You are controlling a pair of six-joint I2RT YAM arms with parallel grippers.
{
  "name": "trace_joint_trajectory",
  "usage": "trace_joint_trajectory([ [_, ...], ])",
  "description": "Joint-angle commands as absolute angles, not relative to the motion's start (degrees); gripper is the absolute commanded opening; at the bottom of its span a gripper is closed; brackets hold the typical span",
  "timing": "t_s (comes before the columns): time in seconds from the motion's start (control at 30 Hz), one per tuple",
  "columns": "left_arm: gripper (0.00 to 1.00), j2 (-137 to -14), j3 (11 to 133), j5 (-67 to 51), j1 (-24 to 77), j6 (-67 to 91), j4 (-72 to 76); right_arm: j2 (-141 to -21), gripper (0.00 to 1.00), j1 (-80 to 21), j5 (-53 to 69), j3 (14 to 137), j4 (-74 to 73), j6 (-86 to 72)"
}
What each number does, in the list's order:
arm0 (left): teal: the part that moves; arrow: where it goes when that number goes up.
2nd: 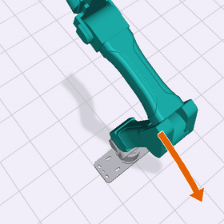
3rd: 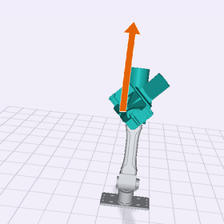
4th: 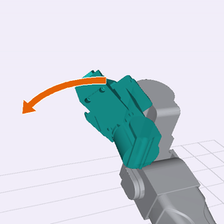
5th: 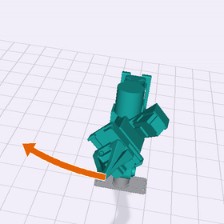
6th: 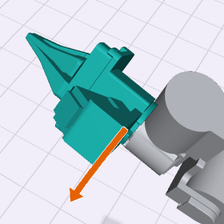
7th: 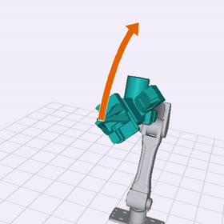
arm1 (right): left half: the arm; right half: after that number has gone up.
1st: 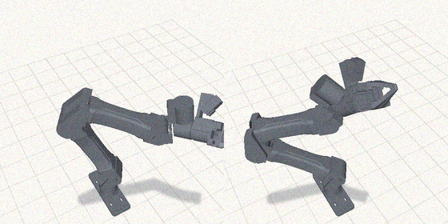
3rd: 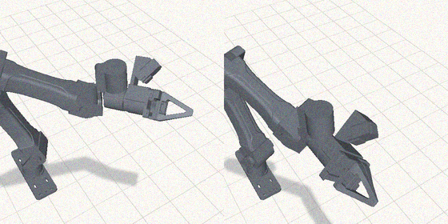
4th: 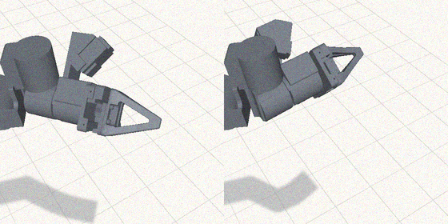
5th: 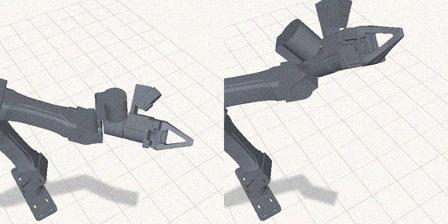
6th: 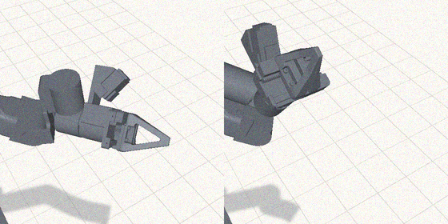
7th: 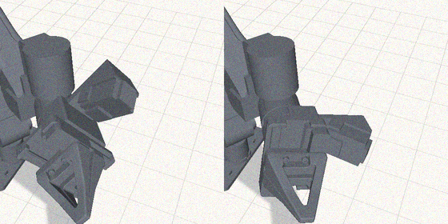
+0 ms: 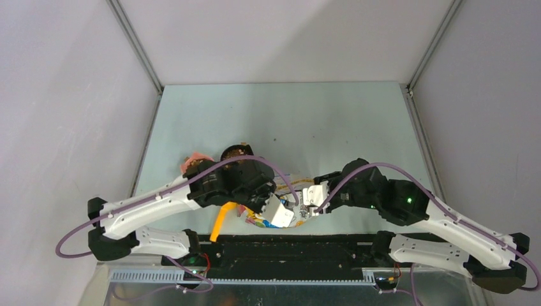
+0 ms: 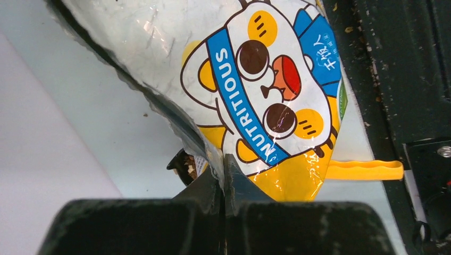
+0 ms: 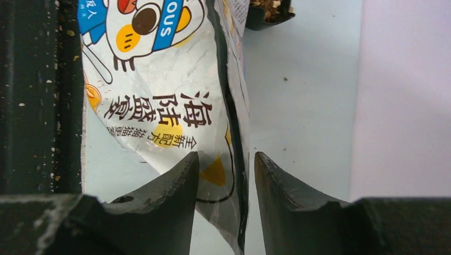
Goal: Serve the pet food
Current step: Close the pet food bag at the center of the board.
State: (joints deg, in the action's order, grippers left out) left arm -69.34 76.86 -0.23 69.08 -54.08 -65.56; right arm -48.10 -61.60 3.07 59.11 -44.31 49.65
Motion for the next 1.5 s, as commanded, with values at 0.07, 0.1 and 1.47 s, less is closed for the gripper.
trace_joint_trajectory([
  [0.07,0.00,-67.66,73.57,7.09,72.66,-55.67,-61.18,-43.05,0.44,-63.23,-4.63,58.90,-42.01,49.77],
  [0.1,0.00,-67.71,73.39,8.28,72.80,-55.75,-61.05,-42.69,0.42,-63.45,-4.82,58.85,-42.32,49.76],
  [1.47,0.00,-69.33,75.33,17.66,73.26,-55.38,-44.81,-44.50,0.18,-39.80,13.66,59.05,-42.75,64.65],
])
